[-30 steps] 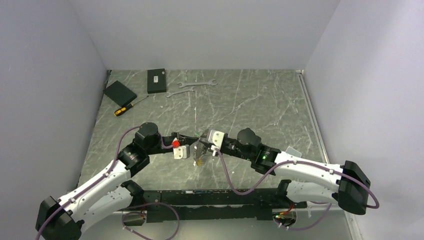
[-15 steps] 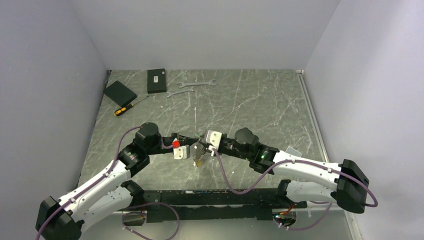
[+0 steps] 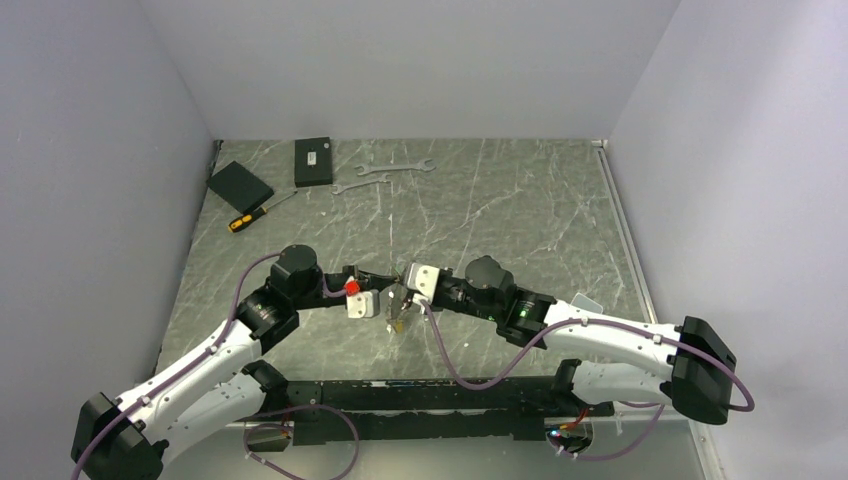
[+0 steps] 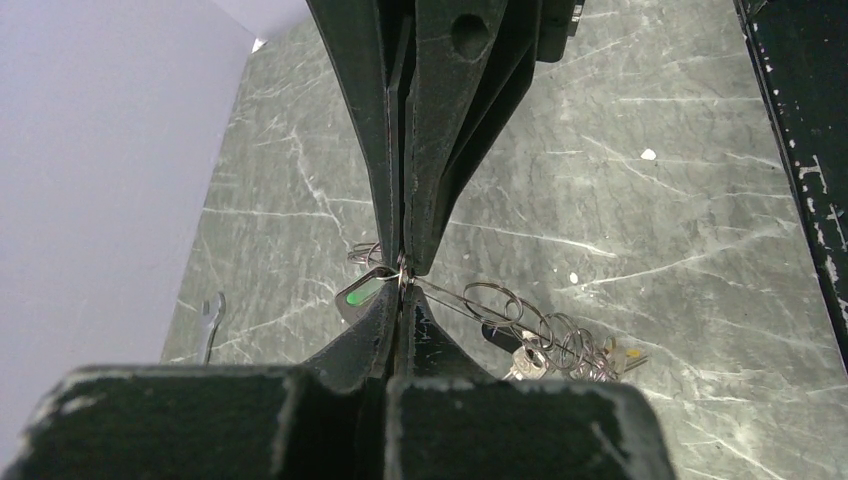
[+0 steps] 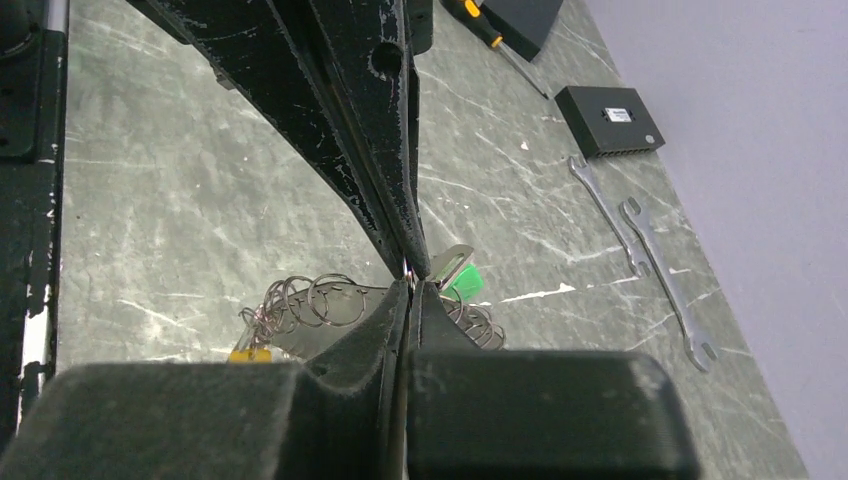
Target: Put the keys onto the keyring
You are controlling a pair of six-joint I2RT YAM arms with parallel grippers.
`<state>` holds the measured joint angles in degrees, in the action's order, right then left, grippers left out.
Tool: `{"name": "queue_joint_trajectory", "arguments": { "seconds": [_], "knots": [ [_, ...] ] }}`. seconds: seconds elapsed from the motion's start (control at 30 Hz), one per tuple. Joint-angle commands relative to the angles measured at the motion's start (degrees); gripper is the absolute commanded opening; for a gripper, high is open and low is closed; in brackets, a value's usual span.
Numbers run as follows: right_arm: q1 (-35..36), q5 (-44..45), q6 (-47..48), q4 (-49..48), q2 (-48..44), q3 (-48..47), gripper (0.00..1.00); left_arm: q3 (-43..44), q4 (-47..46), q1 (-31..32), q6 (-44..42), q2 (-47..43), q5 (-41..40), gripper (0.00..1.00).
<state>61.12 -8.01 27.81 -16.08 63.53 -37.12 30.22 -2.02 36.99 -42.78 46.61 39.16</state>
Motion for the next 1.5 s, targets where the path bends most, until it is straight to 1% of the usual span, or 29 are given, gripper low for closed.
{"name": "queue_joint_trajectory", "arguments": {
  "seconds": [0.0, 0.07, 0.13, 0.2, 0.27, 0.37, 0.43, 0.5, 0.57, 0.63, 0.67, 0.7, 0.8, 0.9, 0.97, 1.03, 1.07, 1.1, 1.13, 1.23, 1.3, 1.33, 1.4, 1.47],
  "knots": [
    [0.5, -0.3, -1.0, -1.4, -0.1, -3.4, 0.00, 2.6, -2.0, -0.1, -0.6, -0.5, 2.1, 0.00],
    [0.7, -0.4, -1.8, -1.6, -0.5, -3.6, 0.00, 2.9, -1.4, -0.1, -0.9, -0.1, 2.6, 0.00],
    [0.8, 1.4, -2.5, -1.6, -1.0, -3.9, 0.00, 3.1, -0.9, -0.1, -1.1, -0.1, 2.5, 0.01],
    [0.8, 4.4, -3.6, -1.7, -1.4, -5.0, 0.00, 2.8, -0.8, -0.1, -1.3, -0.8, 2.1, 0.12],
    [0.7, 9.0, -5.6, -1.3, -1.8, -6.4, 0.00, 2.7, -0.1, -0.1, -1.9, -1.5, 1.2, 0.20],
    [0.7, 13.8, -10.4, 1.1, -0.7, -10.0, 0.00, 2.9, 0.0, -0.1, -1.5, -2.6, -0.4, 0.26],
    [0.7, 16.6, -14.3, 5.0, 0.8, -13.4, 0.00, 3.5, 0.9, -0.1, -1.6, -3.1, -0.7, 0.40],
    [0.7, 19.3, -17.7, 8.5, 2.2, -16.5, 0.00, 5.0, 4.6, -0.1, -2.4, -3.0, -0.3, 0.48],
    [0.6, 21.8, -21.4, 13.3, 3.7, -20.2, 0.00, 7.1, 6.4, -0.1, -1.6, -2.8, 0.2, 0.55],
    [0.6, 23.1, -22.9, 17.3, 5.0, -23.0, 0.00, 8.4, 7.8, -0.1, -0.8, -3.0, 1.1, 0.67],
    [0.5, 24.3, -23.7, 19.0, 5.4, -24.1, 0.00, 8.8, 7.9, -0.1, 0.0, -3.3, 1.4, 0.78],
    [0.3, 25.3, -24.3, 20.5, 5.7, -25.1, 0.00, 9.3, 7.9, -0.1, 0.7, -3.7, 1.9, 0.98],
    [-0.1, 27.0, -25.2, 23.0, 6.2, -26.8, 0.00, 9.7, 6.3, -0.1, 4.3, -5.8, 2.1, 1.00],
    [-1.3, 28.8, -27.3, 26.8, 7.1, -29.1, 0.00, 9.5, 3.8, -0.1, 8.9, -7.6, -0.4, 0.99],
    [-2.4, 31.6, -32.0, 30.5, 8.4, -31.8, 0.00, 8.6, 2.8, -0.1, 10.6, -8.2, -1.3, 0.99],
    [-3.9, 35.1, -37.6, 35.0, 10.0, -35.4, 0.00, 6.9, -1.0, -0.1, 14.0, -8.7, -1.5, 0.99],
    [-5.3, 35.5, -40.7, 37.8, 10.7, -37.5, 0.00, 6.0, -3.1, -0.1, 16.5, -8.9, -1.3, 0.97],
    [-7.0, 34.5, -44.6, 40.8, 11.6, -39.8, 0.00, 4.9, -4.9, -0.1, 18.4, -8.9, -0.4, 0.92],
    [-9.4, 32.8, -50.2, 44.0, 12.7, -41.8, 0.00, 3.9, -7.4, -0.1, 20.2, -8.8, 0.6, 0.86],
    [-15.1, 26.9, -60.7, 49.8, 14.1, -45.9, 0.00, 0.1, -20.1, 0.1, 32.5, -7.4, 1.6, 0.75],
    [-17.0, 24.8, -65.3, 51.6, 14.7, -46.9, 0.00, -2.5, -28.6, 0.9, 38.5, -5.4, 2.0, 0.67],
    [-17.7, 23.6, -66.8, 52.5, 15.2, -47.5, 0.00, -3.9, -32.8, 1.7, 40.5, -4.4, 1.1, 0.64],
    [-18.3, 21.7, -69.0, 54.7, 16.6, -49.5, 0.00, -6.2, -38.4, 4.4, 42.4, -2.1, -3.8, 0.62],
    [-18.9, 18.9, -69.3, 55.8, 17.9, -50.5, 0.00, -6.3, -38.8, 7.2, 41.3, 0.6, -8.8, 0.59]
  ]
}}
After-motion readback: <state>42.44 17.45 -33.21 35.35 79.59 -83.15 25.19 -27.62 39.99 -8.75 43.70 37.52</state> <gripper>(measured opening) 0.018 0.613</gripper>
